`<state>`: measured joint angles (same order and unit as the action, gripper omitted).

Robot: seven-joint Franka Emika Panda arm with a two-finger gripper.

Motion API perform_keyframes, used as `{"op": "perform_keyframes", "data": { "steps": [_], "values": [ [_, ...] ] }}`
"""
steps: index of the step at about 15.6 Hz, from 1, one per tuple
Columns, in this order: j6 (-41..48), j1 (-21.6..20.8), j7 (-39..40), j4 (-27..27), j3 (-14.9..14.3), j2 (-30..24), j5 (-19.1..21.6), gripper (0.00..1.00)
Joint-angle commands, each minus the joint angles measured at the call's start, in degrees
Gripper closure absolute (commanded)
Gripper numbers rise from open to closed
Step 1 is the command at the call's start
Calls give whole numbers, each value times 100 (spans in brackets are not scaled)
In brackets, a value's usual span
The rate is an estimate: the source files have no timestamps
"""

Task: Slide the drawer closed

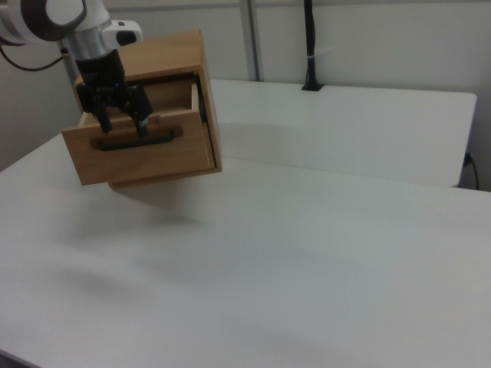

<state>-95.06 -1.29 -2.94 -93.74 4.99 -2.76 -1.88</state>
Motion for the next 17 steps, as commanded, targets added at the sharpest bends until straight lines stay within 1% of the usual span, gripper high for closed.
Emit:
{"op": "perform_keyframes", "data": {
  "steps": [1, 13, 15, 17],
  "values": [
    [58, -108, 66, -101, -77, -84, -76, 0],
    [67, -108, 74, -110, -77, -84, -67, 0],
    [76, -108, 196, -110, -68, -84, -76, 0],
    [85, -82, 503, -118, -77, -84, -76, 0]
  ]
}}
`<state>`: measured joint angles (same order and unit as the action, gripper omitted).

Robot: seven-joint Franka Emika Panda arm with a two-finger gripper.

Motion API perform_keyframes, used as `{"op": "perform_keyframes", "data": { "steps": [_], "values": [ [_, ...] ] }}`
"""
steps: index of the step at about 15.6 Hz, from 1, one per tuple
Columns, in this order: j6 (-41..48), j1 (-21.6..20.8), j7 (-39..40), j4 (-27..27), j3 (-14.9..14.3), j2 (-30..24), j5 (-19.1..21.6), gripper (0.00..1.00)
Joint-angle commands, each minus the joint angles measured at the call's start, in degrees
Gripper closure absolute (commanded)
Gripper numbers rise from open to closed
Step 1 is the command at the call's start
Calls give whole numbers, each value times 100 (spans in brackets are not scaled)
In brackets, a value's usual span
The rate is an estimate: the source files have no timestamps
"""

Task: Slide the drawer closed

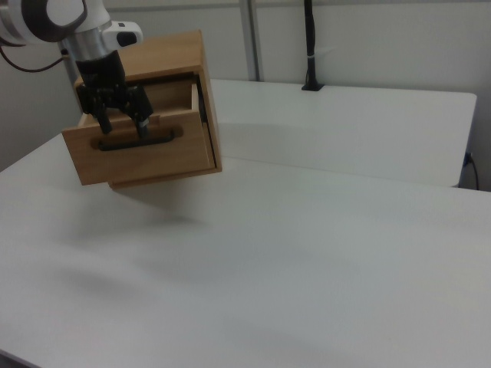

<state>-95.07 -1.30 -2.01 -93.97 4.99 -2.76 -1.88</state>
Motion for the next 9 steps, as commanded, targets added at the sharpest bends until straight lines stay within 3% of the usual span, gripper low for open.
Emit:
{"op": "perform_keyframes", "data": {
  "steps": [1, 7, 9],
  "values": [
    [85, -64, 594, -112, -77, -84, -76, 0],
    [14, -63, 1369, -157, -68, 178, -85, 0],
    [6, -99, 1370, -139, -16, 337, -94, 19]
  ]
}}
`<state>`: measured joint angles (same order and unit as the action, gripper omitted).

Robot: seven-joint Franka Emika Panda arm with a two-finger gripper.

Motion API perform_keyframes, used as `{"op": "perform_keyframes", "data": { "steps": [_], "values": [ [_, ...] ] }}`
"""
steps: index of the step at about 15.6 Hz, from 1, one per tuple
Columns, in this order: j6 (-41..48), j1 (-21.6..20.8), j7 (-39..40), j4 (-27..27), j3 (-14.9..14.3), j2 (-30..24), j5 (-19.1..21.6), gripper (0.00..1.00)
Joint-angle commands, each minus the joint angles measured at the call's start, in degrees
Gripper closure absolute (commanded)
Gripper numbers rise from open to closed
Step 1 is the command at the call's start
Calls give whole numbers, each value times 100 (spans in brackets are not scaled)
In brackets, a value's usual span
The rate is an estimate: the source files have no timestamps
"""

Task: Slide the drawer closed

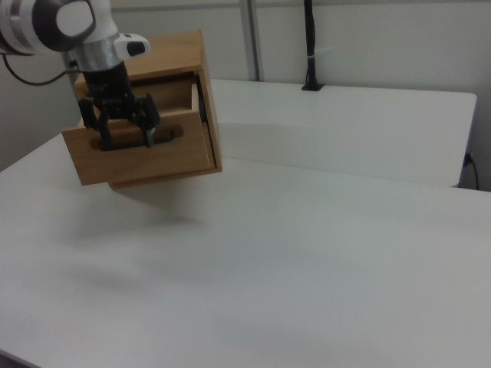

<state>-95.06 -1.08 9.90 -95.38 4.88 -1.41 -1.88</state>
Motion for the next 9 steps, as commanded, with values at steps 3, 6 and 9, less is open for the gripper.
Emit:
{"op": "perform_keyframes", "data": {
  "steps": [3, 6, 9],
  "values": [
    [-152, -252, 30, 63, 13, 396, -76, 76],
    [-608, -287, -881, 81, 22, 589, 12, 100],
    [-1284, -410, -1953, 81, 22, 765, 21, 100]
  ]
}}
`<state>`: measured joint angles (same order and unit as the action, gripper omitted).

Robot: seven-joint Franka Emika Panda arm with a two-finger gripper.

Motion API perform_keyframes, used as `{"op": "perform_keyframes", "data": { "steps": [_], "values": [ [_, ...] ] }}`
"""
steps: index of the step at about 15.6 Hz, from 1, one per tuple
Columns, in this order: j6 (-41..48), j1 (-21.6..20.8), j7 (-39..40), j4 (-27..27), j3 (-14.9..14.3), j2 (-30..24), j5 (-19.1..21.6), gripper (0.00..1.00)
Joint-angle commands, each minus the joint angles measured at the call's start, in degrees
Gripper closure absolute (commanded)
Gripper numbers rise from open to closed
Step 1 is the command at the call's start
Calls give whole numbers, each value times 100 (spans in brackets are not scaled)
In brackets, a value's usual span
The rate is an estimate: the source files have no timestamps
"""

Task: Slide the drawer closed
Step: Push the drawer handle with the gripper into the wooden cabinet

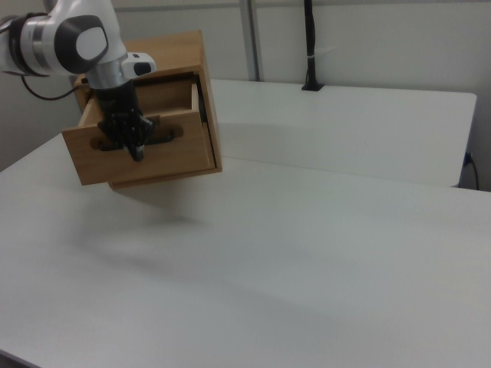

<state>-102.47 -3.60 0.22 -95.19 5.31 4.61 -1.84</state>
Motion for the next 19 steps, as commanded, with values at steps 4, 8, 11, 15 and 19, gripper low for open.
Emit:
{"op": "perform_keyframes", "data": {
  "steps": [4, 8, 11, 15, 19],
  "values": [
    [-1537, -238, -2926, 114, -21, 469, -9, 100],
    [-2066, -430, -4719, 771, -21, 987, -62, 100],
    [-2488, -580, -5714, 1168, -30, 1331, -106, 100],
    [-3084, -764, -6602, 1546, -39, 1823, -334, 100],
    [-4016, -827, -7726, 1600, -48, 2087, -352, 100]
  ]
}}
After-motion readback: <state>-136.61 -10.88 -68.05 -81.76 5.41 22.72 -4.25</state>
